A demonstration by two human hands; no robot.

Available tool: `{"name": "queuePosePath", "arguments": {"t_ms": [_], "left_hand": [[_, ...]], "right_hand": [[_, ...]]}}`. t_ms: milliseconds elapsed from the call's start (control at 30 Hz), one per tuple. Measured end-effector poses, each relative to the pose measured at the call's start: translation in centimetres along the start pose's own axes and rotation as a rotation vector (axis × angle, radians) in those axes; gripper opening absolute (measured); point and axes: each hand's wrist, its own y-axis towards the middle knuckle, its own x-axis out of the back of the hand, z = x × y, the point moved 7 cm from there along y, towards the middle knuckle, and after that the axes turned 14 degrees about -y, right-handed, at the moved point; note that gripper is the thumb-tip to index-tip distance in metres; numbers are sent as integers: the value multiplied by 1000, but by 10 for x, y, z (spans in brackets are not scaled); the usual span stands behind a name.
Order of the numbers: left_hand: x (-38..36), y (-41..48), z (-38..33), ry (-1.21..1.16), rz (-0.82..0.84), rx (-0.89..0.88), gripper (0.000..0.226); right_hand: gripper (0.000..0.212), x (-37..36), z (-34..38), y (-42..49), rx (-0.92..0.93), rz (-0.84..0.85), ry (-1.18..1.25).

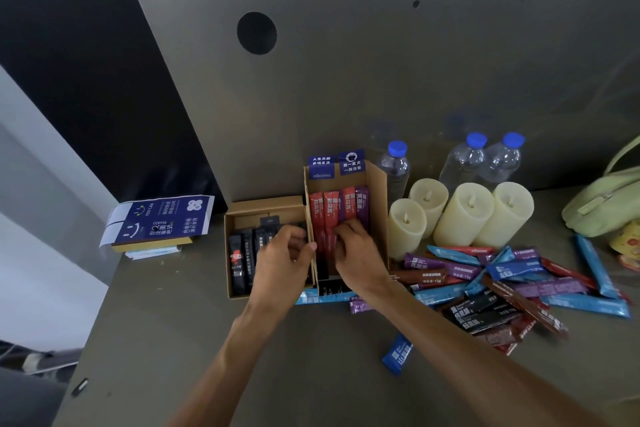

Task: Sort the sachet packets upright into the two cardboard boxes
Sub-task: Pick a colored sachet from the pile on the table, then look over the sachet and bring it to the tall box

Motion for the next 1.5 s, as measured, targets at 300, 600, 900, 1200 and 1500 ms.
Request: {"name": "queuePosePath", "arguments": {"t_ms": [300, 600, 900, 1200, 1500], "left_hand": [[-15, -66, 37, -5, -24, 88, 7], [-157, -94, 12, 199, 386, -54, 4], [-233, -67, -16, 553, 463, -127, 50], [-236, -52, -30, 717, 453, -96, 49], [-176, -45, -77, 309, 268, -152, 9]], "right_hand": [[17, 64, -39, -111, 8, -23, 35], [18, 91, -139, -172, -265, -27, -16], [19, 114, -160, -174, -328, -44, 5], [18, 124, -182, -147, -310, -36, -48], [28, 124, -169, -114, -154, 213, -91]]}}
